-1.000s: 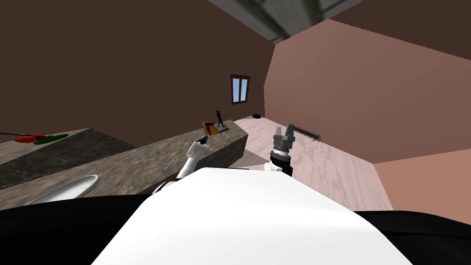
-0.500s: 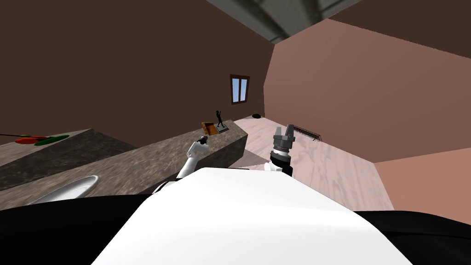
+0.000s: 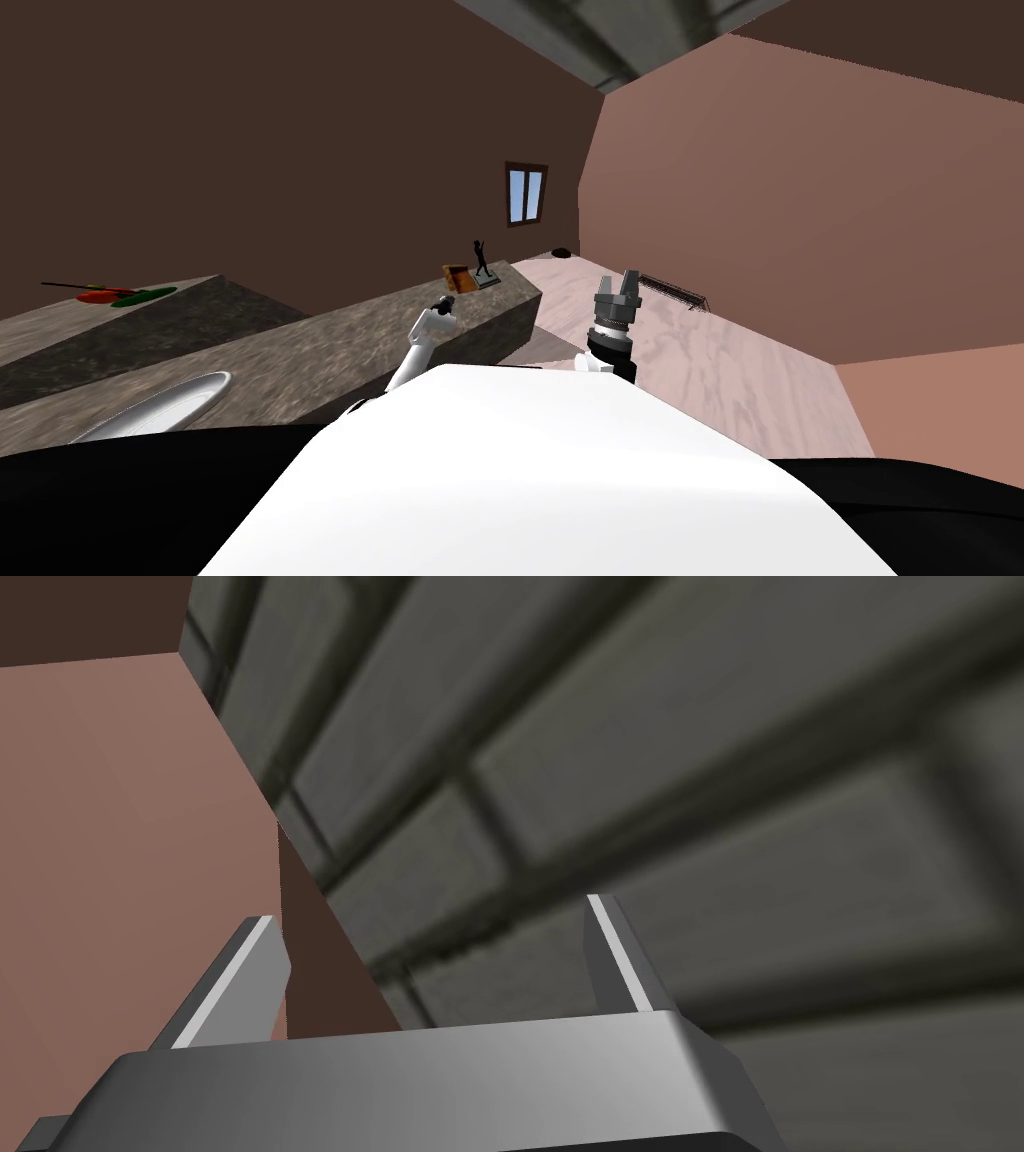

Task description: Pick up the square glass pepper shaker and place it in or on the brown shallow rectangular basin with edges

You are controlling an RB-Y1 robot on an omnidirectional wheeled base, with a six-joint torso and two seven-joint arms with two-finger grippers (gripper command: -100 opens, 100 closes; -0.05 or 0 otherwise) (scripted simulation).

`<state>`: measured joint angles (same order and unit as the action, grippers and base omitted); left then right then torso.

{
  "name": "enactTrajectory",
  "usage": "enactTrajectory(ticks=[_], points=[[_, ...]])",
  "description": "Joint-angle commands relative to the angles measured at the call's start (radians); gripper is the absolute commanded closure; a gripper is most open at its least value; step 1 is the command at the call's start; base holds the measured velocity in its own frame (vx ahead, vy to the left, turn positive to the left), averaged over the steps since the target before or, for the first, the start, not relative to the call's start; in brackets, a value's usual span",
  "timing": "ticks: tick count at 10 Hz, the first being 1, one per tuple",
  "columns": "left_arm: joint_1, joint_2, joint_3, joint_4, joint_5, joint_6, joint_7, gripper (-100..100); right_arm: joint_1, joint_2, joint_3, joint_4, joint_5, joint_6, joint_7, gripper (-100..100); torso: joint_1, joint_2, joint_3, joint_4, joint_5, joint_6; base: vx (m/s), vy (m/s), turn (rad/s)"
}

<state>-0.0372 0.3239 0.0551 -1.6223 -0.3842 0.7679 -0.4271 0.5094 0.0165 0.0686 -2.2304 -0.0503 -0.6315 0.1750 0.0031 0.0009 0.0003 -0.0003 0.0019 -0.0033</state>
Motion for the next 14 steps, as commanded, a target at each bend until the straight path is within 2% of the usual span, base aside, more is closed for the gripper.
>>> enactTrajectory(ticks=[1,2,3,4,5,7,8,9,14], points=[[0.011,-0.012,-0.011,-0.029,-0.007,0.015,-0.005,100,0.000,0.000,0.000,0.000,0.000,0.000,0.000,0,0.000,0.000,0.000,0.000,0.000,0.000,0.008,0.009,0.059],[0.024,-0.021,-0.021,-0.059,-0.012,0.029,-0.010,100,0.000,0.000,0.000,0.000,0.000,0.000,0.000,0,0.000,0.000,0.000,0.000,0.000,0.000,0.008,0.010,0.068],[0.015,-0.016,-0.015,-0.038,-0.011,0.018,-0.005,100,0.000,0.000,0.000,0.000,0.000,0.000,0.000,0,0.000,0.000,0.000,0.000,0.000,0.000,0.003,0.002,0.014],[0.017,-0.017,-0.016,-0.040,-0.011,0.020,-0.006,0,0.000,0.000,0.000,0.000,0.000,0.000,0.000,0,0.000,0.000,0.000,0.000,0.000,0.001,0.000,0.000,0.000],[-0.008,0.008,0.014,-0.022,-0.017,-0.001,0.017,100,0.000,0.000,0.000,0.000,0.000,0.000,0.000,0,0.000,0.000,0.000,0.000,0.000,0.001,-0.038,-0.077,-0.059],[-0.038,0.050,0.066,0.005,-0.022,-0.009,0.034,100,0.000,0.000,0.000,0.000,0.000,0.000,0.000,0,-0.009,0.003,0.002,0.002,-0.002,0.001,-0.031,-0.146,-0.083],[-0.038,0.050,0.066,0.005,-0.022,-0.009,0.034,100,0.000,0.000,0.000,0.000,0.000,0.000,0.000,0,-0.010,0.003,0.002,0.002,-0.003,0.001,0.015,-0.095,-0.038],[-0.057,0.076,0.100,0.022,-0.022,-0.007,0.039,100,0.000,0.000,0.000,0.000,0.000,0.000,0.000,0,-0.008,0.001,0.001,0.001,-0.002,0.001,0.023,-0.061,-0.130],[-0.112,0.149,0.200,0.084,-0.011,0.023,0.032,100,0.000,0.000,0.000,0.000,0.000,0.000,0.000,0,0.002,-0.002,-0.001,0.000,0.000,0.000,0.017,0.008,-0.164]])
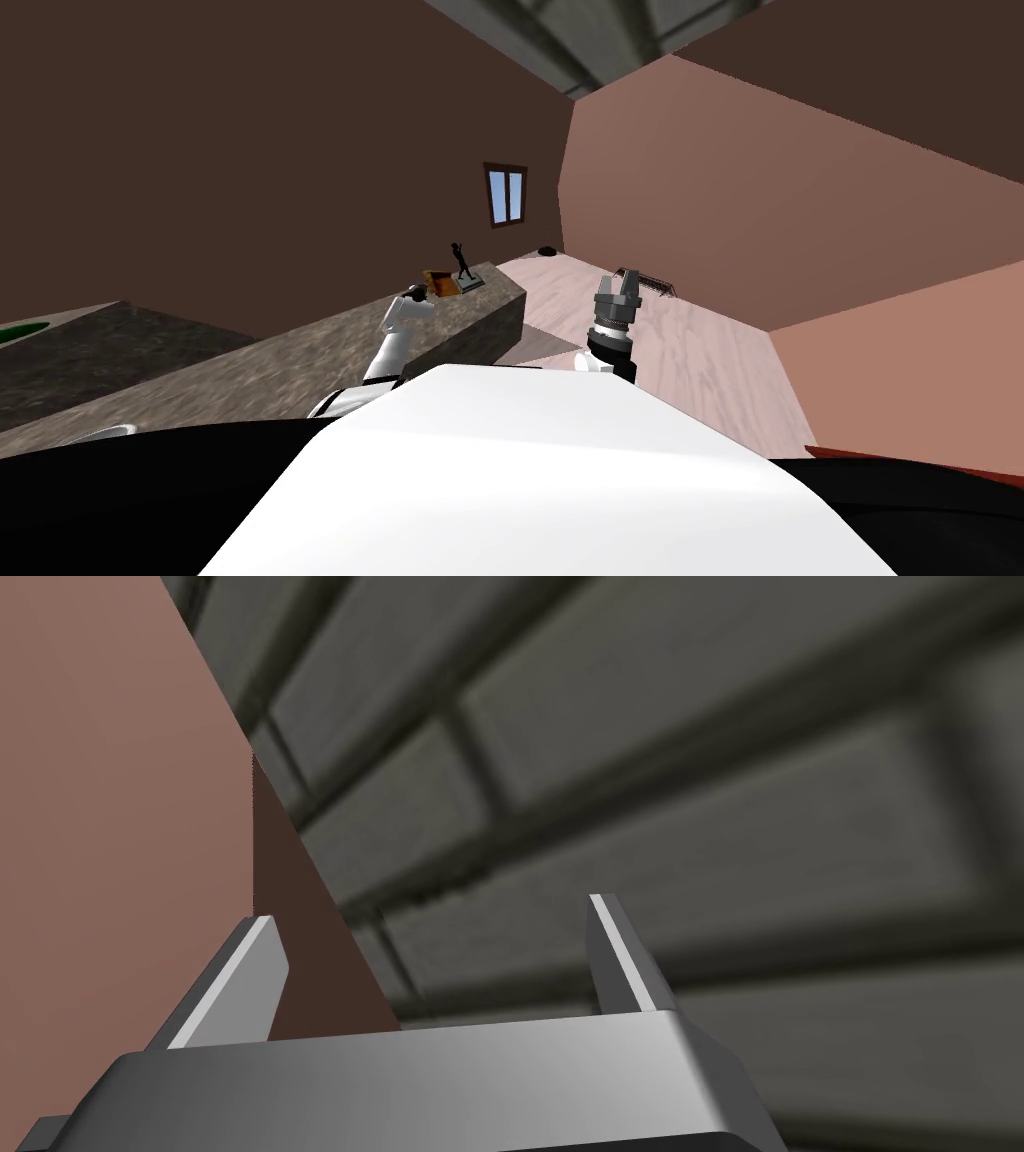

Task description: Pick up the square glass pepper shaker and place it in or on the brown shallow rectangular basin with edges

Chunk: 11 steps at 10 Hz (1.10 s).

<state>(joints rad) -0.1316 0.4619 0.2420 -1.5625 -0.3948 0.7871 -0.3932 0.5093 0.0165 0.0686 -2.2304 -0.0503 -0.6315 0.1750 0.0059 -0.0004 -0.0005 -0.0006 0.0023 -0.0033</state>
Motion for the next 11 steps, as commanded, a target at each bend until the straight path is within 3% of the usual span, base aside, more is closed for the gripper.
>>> enactTrajectory(ticks=[1,8,11], points=[[-0.029,0.025,0.034,0.040,0.005,0.013,-0.007,100,0.000,0.000,0.000,0.000,0.000,0.000,0.000,0,0.000,0.000,0.000,0.000,0.000,0.000,0.004,0.044,-0.167],[-0.116,0.110,0.162,0.154,0.055,0.087,-0.061,100,0.000,0.000,0.000,0.000,0.000,0.000,0.000,0,-0.002,0.000,0.000,-0.001,0.000,0.002,-0.018,0.033,-0.239],[-0.167,0.145,0.218,0.226,0.098,0.144,-0.111,100,0.000,0.000,0.000,0.000,0.000,0.000,0.000,0,0.000,0.001,0.000,-0.001,0.000,0.002,-0.052,0.063,-0.346]])
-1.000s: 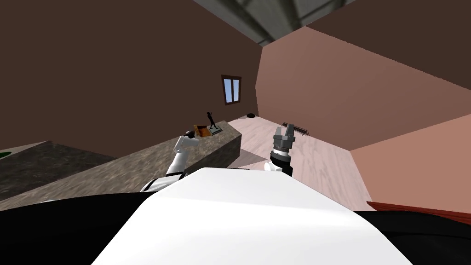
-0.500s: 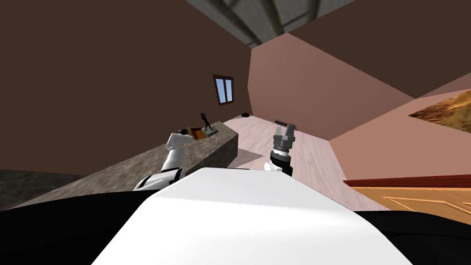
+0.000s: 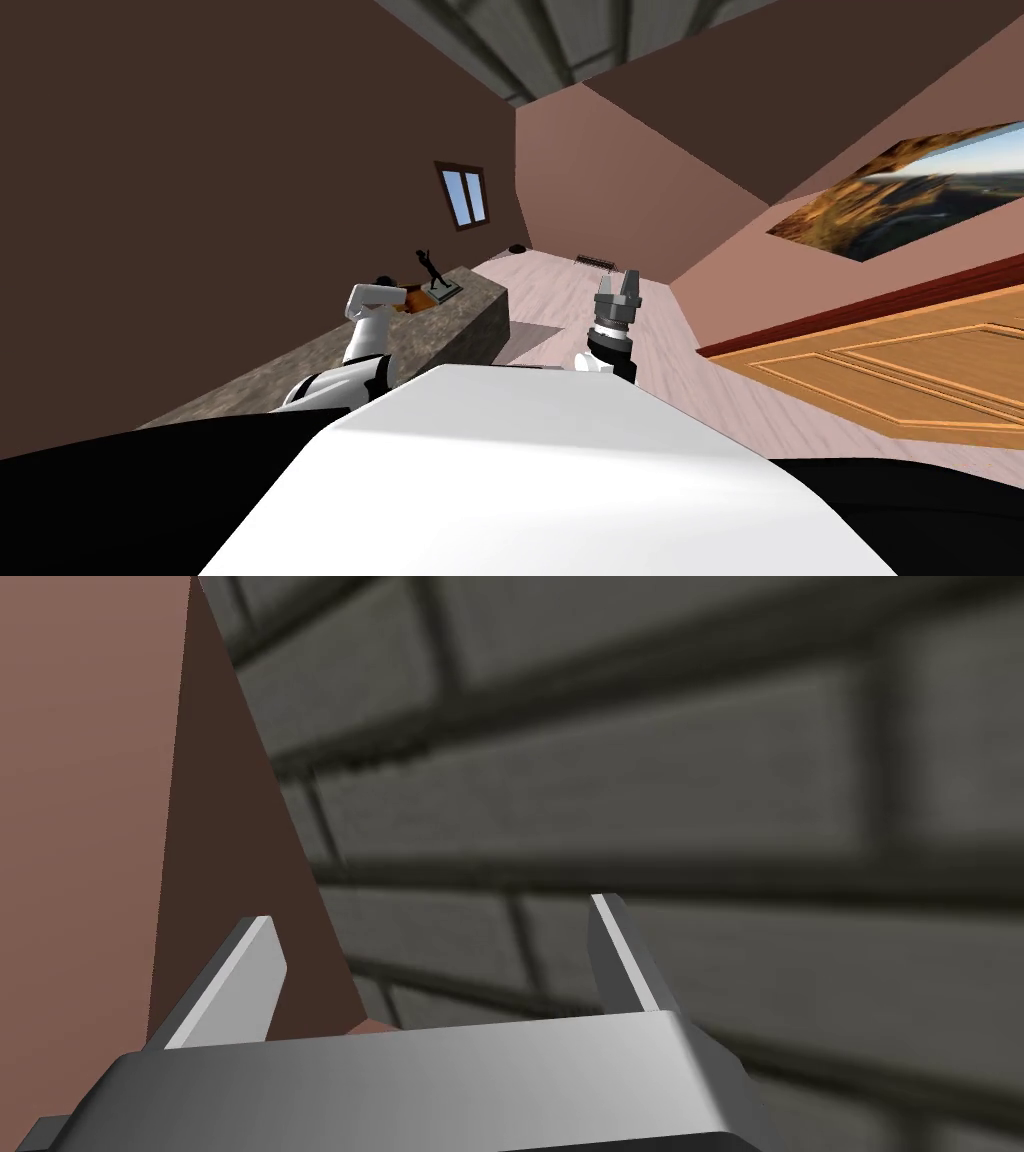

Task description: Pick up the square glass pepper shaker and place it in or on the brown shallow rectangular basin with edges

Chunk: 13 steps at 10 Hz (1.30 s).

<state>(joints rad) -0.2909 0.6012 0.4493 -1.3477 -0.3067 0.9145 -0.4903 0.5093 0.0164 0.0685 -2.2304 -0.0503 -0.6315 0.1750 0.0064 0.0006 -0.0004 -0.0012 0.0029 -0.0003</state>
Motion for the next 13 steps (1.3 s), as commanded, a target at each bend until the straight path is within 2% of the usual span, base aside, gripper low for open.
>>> enactTrajectory(ticks=[1,3,5,6,7,11,12,13], points=[[-0.015,0.010,0.019,0.022,0.017,0.028,-0.024,100,0.000,0.000,0.000,0.000,0.000,0.000,0.000,0,0.000,0.000,0.000,0.000,0.000,0.000,-0.055,0.083,-0.289],[-0.039,0.027,0.041,0.049,0.039,0.071,-0.058,100,0.000,0.000,0.000,0.000,0.000,0.000,0.000,0,0.002,0.000,0.000,0.000,0.000,0.000,-0.040,0.107,-0.273],[-0.055,0.039,0.053,0.052,0.052,0.109,-0.086,100,0.000,0.000,0.000,0.000,0.000,0.000,0.000,0,0.004,-0.001,0.000,0.000,0.000,-0.001,-0.037,0.128,-0.219],[-0.048,0.034,0.050,0.048,0.048,0.097,-0.075,100,0.000,0.000,0.000,0.000,0.000,0.000,0.000,0,0.004,-0.001,-0.001,0.000,0.000,0.000,-0.019,0.041,-0.079],[-0.050,0.035,0.050,0.048,0.048,0.101,-0.079,-100,0.000,0.000,0.000,0.000,0.000,0.000,0.000,0,-0.001,-0.002,-0.001,-0.001,0.000,-0.001,0.000,0.000,0.000],[-0.050,0.035,0.050,0.048,0.048,0.100,-0.078,-100,0.000,0.000,0.000,0.000,0.000,0.000,0.000,0,-0.004,-0.003,-0.002,-0.001,-0.001,-0.001,0.000,0.000,0.000],[-0.050,0.035,0.050,0.048,0.048,0.100,-0.078,0,0.000,0.000,0.000,0.000,0.000,0.000,0.000,0,-0.004,-0.003,-0.002,-0.001,-0.001,-0.001,0.000,0.000,0.000],[-0.060,0.043,0.059,0.025,0.053,0.133,-0.096,-100,0.000,0.000,0.000,0.000,0.000,0.000,0.000,0,-0.004,-0.003,-0.002,-0.001,-0.001,-0.001,-0.011,0.004,-0.031]])
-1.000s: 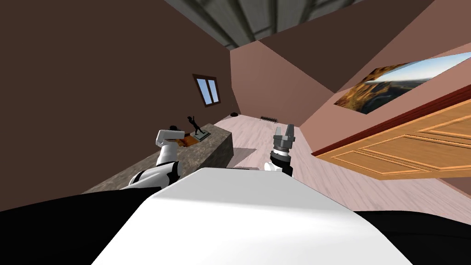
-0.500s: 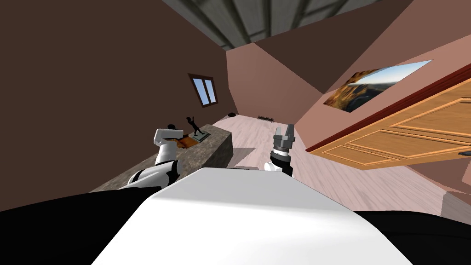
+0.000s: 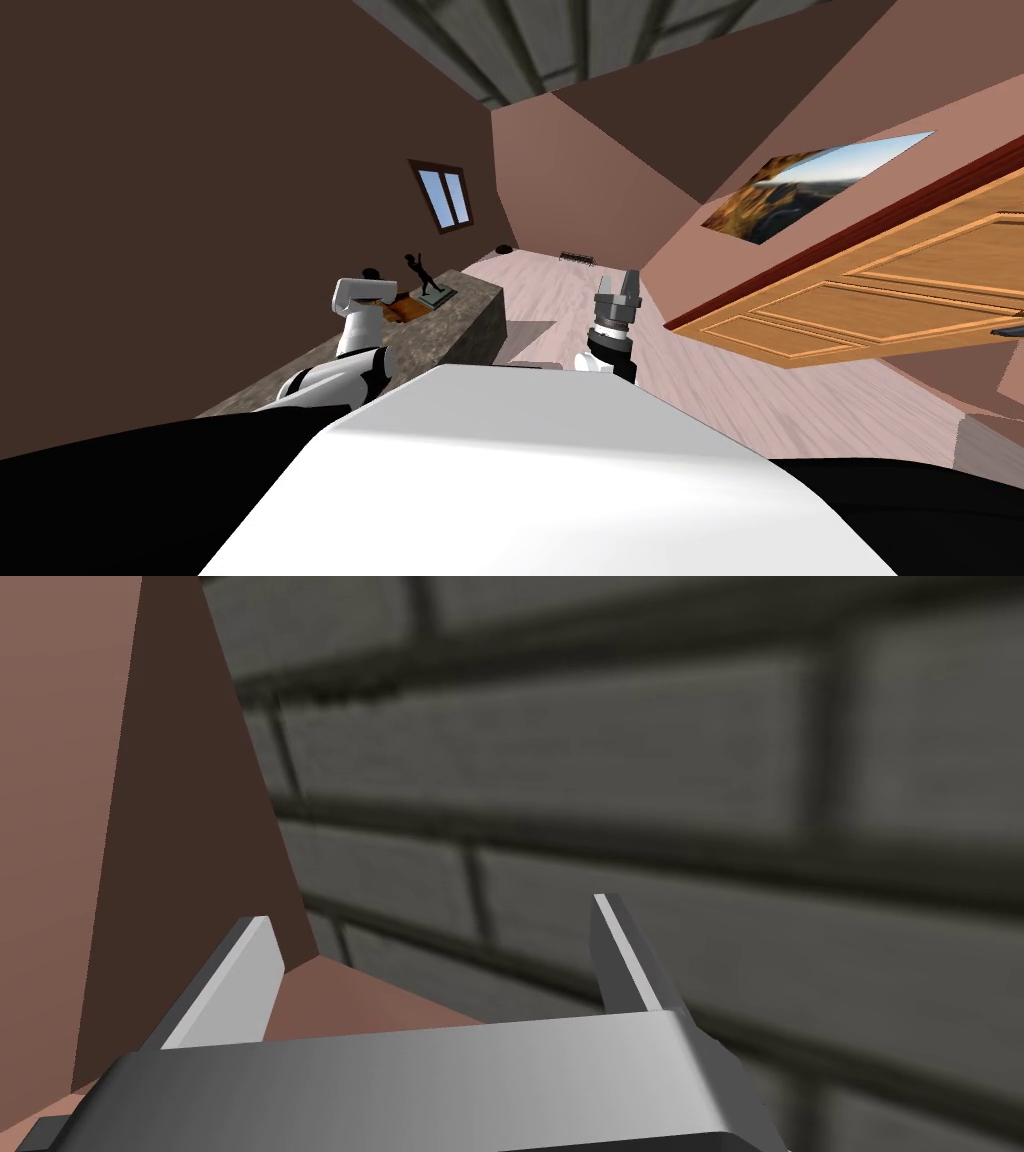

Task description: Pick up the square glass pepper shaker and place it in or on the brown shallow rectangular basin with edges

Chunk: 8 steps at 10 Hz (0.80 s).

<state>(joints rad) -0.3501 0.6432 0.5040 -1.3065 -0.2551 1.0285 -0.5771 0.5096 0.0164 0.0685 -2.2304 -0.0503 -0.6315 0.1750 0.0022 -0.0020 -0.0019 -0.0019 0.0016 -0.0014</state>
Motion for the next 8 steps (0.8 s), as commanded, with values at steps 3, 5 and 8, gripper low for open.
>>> enactTrajectory(ticks=[3,5,8], points=[[-0.017,0.013,0.018,-0.050,0.010,0.069,-0.036,-100,0.000,0.000,0.000,0.000,0.000,0.000,0.000,0,0.000,0.001,0.000,0.000,0.000,0.000,-0.017,0.010,-0.032],[-0.028,0.021,0.027,-0.073,0.015,0.102,-0.054,-100,0.000,0.000,0.000,0.000,0.000,0.000,0.000,0,0.000,0.001,0.000,0.000,0.000,0.000,-0.016,0.009,-0.029],[-0.044,0.033,0.040,-0.108,0.023,0.151,-0.081,-100,0.000,0.000,0.000,0.000,0.000,0.000,0.000,0,0.000,0.001,0.000,0.000,0.000,0.000,-0.016,0.008,-0.027]])
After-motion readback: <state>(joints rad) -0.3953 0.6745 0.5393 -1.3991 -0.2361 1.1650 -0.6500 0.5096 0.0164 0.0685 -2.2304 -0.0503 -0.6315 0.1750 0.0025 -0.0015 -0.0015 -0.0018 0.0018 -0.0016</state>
